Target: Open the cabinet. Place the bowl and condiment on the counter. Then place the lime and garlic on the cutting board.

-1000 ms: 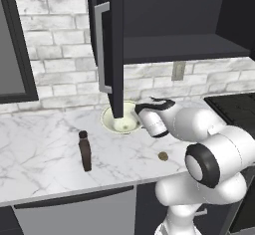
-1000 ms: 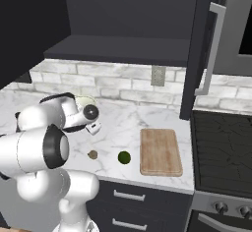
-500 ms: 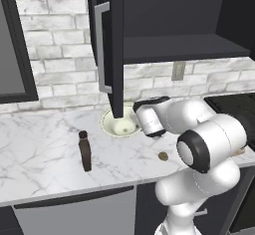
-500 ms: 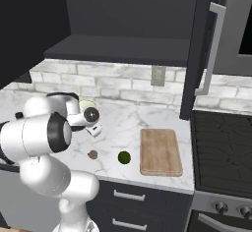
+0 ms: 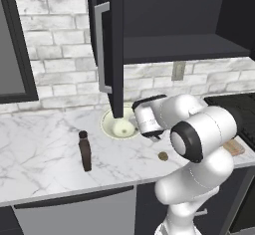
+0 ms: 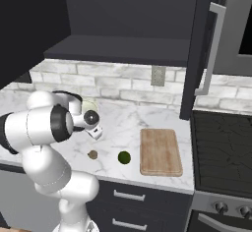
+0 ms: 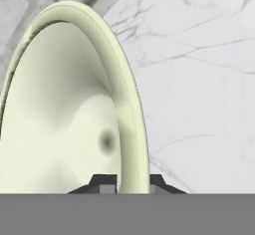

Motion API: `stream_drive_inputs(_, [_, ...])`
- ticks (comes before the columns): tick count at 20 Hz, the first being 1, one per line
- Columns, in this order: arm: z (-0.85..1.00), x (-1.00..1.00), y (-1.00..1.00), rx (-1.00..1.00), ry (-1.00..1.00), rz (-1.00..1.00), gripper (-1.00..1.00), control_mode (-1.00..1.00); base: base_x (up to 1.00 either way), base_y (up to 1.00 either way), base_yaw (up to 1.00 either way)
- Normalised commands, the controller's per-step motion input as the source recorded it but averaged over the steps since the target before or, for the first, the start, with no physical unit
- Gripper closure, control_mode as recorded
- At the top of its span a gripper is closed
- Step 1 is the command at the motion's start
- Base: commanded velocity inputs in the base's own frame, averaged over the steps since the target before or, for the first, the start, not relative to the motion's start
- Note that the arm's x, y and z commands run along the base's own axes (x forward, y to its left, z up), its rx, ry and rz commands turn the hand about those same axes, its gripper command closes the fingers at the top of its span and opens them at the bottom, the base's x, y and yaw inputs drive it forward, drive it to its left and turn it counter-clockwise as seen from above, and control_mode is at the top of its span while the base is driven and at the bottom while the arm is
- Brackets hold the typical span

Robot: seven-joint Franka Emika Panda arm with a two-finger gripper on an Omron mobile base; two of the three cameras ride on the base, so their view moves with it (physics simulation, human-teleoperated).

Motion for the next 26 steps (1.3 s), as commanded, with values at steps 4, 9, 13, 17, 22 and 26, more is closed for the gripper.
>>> stream_drive_inputs(4, [-0.27,0.08,0.01,-0.04,0.0,0.0,1.0,-1.0,0.0,0.0,0.0])
stream_drive_inputs(9, [-0.23,0.03,0.0,-0.04,0.0,0.0,1.0,-1.0,0.0,0.0,0.0])
stream_drive_inputs(13, [-0.19,0.0,0.04,-0.06,0.0,0.0,1.0,-1.0,0.0,0.0,0.0])
stream_drive_inputs(17, [-0.11,0.0,0.09,-0.07,-0.02,0.0,-1.0,-1.0,0.0,0.0,0.0])
stream_drive_inputs(22, [0.0,0.0,0.0,-0.03,-0.12,0.0,-1.0,-1.0,0.0,0.0,0.0])
stream_drive_inputs(26, [0.0,-0.2,0.0,0.0,-0.2,0.01,-1.0,-1.0,0.0,0.0,0.0])
